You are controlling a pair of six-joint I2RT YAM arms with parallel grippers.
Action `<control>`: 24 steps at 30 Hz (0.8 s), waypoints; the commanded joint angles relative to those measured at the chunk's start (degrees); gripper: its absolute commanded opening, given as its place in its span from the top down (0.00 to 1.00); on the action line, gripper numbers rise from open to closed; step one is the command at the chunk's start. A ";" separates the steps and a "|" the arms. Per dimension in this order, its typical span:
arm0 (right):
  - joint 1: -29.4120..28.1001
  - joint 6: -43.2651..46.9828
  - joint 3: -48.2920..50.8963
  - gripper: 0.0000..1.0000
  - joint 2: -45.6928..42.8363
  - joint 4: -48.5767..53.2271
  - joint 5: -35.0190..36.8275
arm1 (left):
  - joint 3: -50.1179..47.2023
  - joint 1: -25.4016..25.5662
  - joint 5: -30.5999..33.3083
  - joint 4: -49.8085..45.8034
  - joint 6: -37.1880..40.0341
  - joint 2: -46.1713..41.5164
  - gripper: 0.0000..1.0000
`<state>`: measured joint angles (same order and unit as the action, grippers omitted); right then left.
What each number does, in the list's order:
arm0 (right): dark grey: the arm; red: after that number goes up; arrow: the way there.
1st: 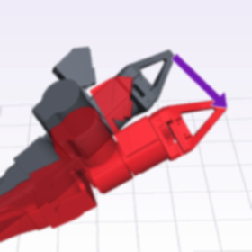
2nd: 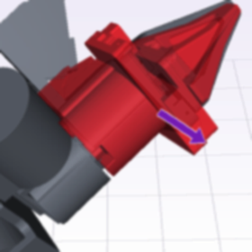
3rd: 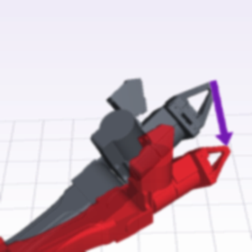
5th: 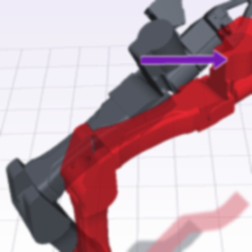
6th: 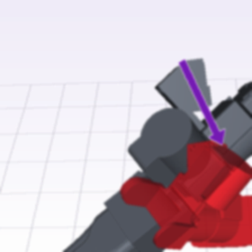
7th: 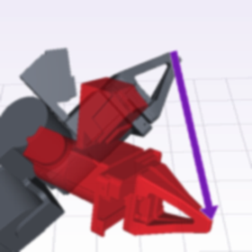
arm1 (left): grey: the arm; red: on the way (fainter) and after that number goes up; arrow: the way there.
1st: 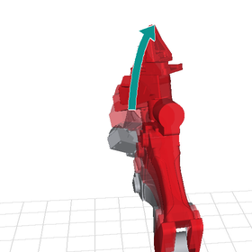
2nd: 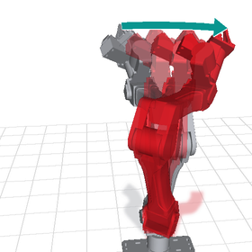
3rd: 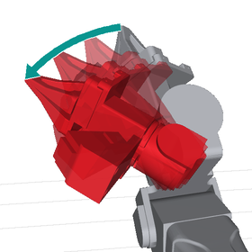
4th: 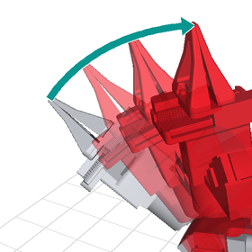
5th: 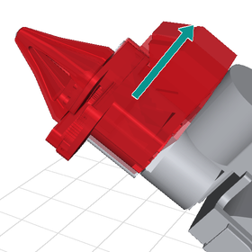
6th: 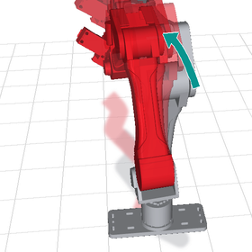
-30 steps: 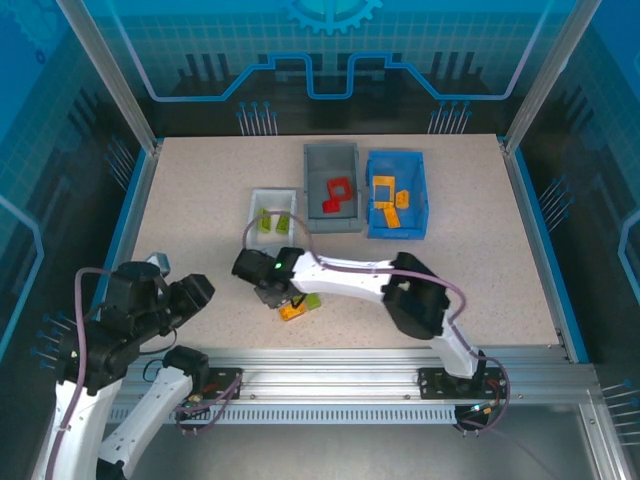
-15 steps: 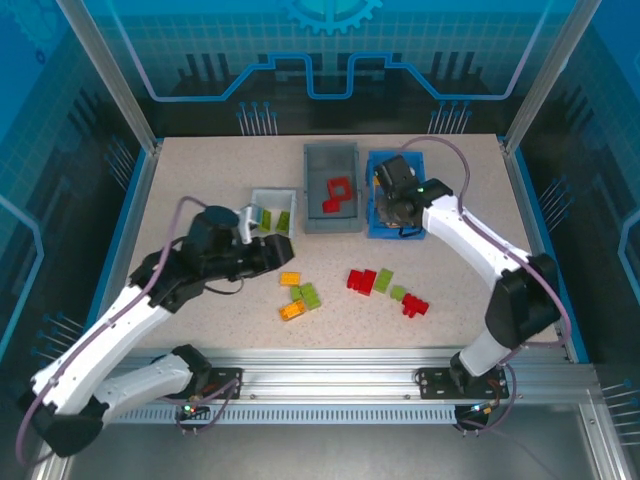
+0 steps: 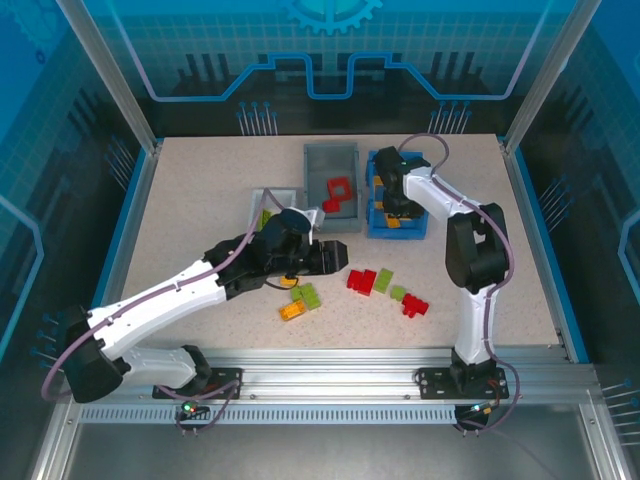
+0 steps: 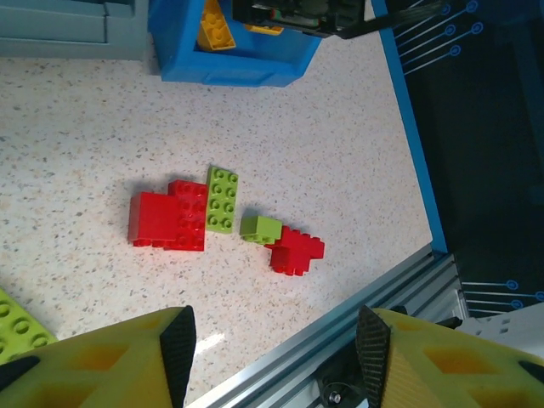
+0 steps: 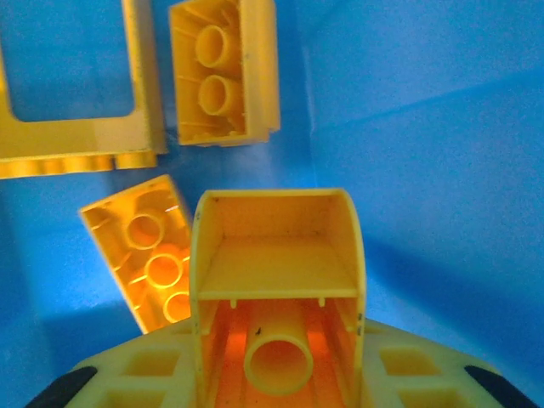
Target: Sort the legos into containers by color
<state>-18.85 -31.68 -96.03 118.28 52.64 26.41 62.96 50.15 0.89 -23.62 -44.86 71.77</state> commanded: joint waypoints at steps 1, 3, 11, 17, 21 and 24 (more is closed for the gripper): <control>0.97 -0.61 -2.49 0.63 1.12 2.36 -0.20 | 1.61 0.66 1.85 1.67 2.80 1.29 0.43; 0.38 0.02 -2.55 0.56 0.25 1.72 -0.42 | 1.25 0.74 1.78 1.47 3.70 2.25 0.42; -2.05 -0.72 -3.71 0.45 -7.03 2.38 -0.61 | 0.40 0.82 2.17 0.94 7.14 6.55 0.39; -3.20 -1.87 -1.36 0.53 -17.18 1.99 -0.85 | 0.42 0.97 2.07 0.37 8.77 9.79 0.40; -4.68 -1.44 4.83 0.61 -27.40 -0.58 -0.92 | 0.57 1.33 1.87 -0.45 9.81 12.36 0.41; -7.84 0.33 11.84 0.60 -36.57 -2.76 -1.20 | 0.41 1.68 2.17 -1.50 10.48 13.30 0.41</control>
<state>-23.57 -32.58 -89.03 88.16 50.89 25.54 62.96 51.20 1.98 -23.66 -36.80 84.40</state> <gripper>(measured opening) 0.395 0.591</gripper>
